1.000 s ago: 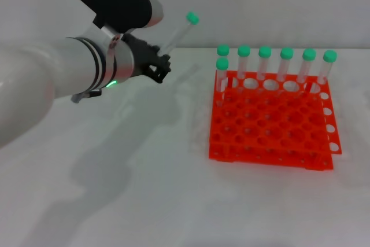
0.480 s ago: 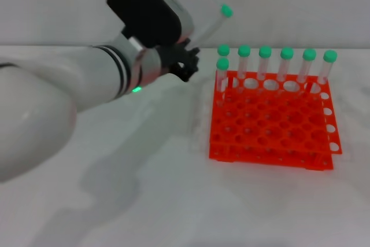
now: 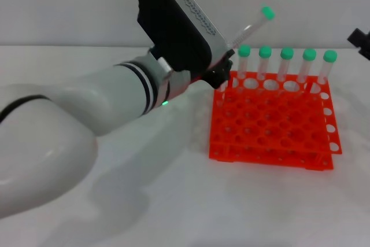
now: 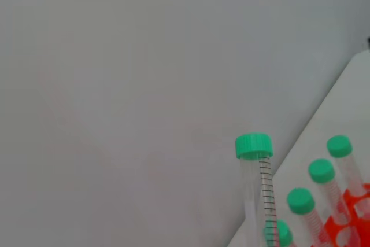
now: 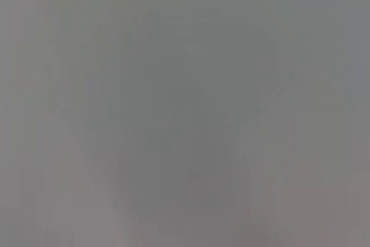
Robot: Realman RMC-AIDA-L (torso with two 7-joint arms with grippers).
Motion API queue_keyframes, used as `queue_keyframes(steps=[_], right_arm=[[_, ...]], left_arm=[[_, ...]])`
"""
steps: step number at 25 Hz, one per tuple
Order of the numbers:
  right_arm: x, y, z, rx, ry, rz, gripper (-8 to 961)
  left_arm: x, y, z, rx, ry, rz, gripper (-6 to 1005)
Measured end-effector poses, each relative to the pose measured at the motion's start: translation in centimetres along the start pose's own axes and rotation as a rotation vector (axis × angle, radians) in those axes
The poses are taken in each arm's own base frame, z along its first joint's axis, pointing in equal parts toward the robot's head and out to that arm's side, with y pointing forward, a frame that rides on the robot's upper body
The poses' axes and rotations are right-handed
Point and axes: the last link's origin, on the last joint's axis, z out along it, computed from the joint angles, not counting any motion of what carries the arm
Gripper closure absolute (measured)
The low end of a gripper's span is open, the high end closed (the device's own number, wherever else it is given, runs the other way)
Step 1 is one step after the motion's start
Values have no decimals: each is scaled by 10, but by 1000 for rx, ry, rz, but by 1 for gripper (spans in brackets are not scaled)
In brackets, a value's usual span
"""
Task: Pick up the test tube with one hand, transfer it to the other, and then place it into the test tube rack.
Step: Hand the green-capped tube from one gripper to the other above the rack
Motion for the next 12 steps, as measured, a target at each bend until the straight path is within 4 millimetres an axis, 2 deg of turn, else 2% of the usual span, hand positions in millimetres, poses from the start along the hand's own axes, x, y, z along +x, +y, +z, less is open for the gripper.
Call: queue_keyframes(steps=[12], right_arm=[[20, 31, 20, -137, 52, 16, 68]], left_arm=[[1, 18, 7, -11, 82, 33, 810]])
